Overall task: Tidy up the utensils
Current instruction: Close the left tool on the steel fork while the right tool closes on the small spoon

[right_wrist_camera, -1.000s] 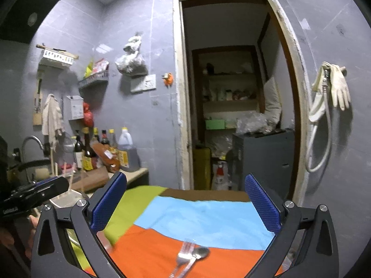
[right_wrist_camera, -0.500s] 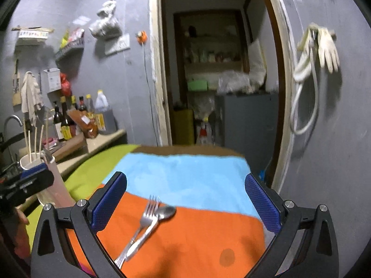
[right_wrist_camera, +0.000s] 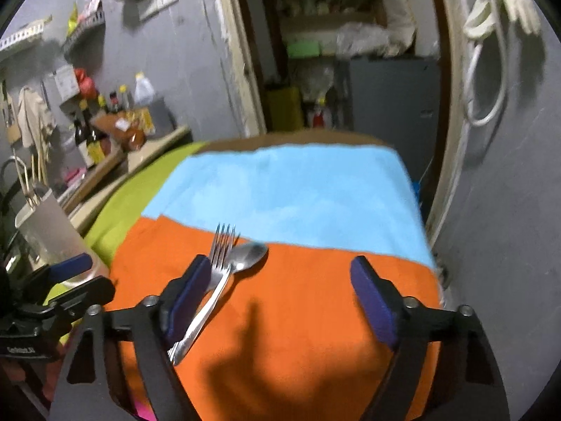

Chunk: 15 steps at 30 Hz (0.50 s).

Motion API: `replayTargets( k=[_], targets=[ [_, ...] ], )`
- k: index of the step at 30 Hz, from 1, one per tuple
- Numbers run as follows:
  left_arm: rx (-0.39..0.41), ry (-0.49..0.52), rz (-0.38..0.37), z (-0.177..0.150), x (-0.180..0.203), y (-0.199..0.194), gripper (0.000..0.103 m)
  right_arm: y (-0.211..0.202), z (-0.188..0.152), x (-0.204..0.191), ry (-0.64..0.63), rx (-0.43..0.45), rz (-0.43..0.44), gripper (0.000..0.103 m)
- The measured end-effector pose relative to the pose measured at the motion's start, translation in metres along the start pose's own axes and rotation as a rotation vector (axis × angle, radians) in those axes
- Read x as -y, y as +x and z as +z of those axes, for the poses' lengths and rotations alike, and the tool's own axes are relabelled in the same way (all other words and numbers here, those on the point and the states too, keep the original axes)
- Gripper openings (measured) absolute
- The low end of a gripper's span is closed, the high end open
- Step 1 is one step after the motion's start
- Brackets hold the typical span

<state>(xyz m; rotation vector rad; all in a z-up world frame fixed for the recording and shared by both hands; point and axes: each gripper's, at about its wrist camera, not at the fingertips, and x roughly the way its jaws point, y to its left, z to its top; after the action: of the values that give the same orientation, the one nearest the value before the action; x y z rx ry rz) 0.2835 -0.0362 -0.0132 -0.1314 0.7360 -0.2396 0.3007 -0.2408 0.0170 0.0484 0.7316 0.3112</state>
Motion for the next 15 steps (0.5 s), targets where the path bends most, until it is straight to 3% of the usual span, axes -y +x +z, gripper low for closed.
replayTargets(
  k=[7,11,15],
  targets=[
    [-0.095,-0.063,0.026,-0.002,-0.015,0.014,0.091,0.036,0.004,-0.004,-0.017,-0.15,0.076,0.067],
    [-0.109,-0.078,0.02,-0.001,-0.019,0.014,0.081,0.048,0.005,-0.007,-0.04,-0.2,0.086,0.065],
    [-0.122,-0.074,-0.017,-0.002,-0.016,0.014,0.076,0.048,0.005,-0.01,-0.098,-0.219,0.061,0.052]
  ],
)
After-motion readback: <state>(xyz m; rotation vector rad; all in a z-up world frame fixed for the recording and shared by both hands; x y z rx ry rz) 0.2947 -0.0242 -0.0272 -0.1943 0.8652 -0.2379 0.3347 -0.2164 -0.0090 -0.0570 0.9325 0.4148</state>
